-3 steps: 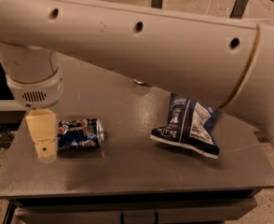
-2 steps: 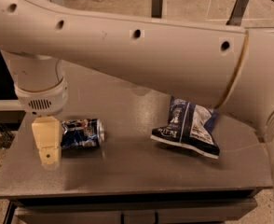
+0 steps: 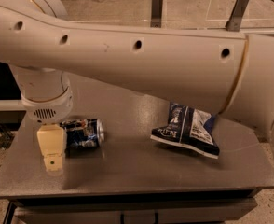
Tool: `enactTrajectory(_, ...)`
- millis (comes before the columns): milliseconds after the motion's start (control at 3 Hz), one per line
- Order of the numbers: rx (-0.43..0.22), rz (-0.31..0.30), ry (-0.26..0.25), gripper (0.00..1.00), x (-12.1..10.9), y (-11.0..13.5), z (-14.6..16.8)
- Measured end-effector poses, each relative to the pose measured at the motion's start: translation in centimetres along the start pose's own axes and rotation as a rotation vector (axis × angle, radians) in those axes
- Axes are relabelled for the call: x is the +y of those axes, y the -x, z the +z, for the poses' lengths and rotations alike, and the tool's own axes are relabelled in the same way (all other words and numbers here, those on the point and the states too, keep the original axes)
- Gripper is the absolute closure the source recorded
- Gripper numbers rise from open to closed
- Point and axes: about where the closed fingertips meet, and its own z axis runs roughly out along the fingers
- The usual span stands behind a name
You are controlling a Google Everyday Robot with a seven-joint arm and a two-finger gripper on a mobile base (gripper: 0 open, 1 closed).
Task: Place pepsi can upright
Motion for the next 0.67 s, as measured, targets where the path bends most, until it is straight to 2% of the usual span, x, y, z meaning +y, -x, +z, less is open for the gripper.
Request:
enactTrajectory(333,-0.003,-0.001,-0.004,0.19,0.01,0.07,-0.02)
enactTrajectory(667,-0.005,-0.001,-0.007,0.42,0.01,0.13,-0.04)
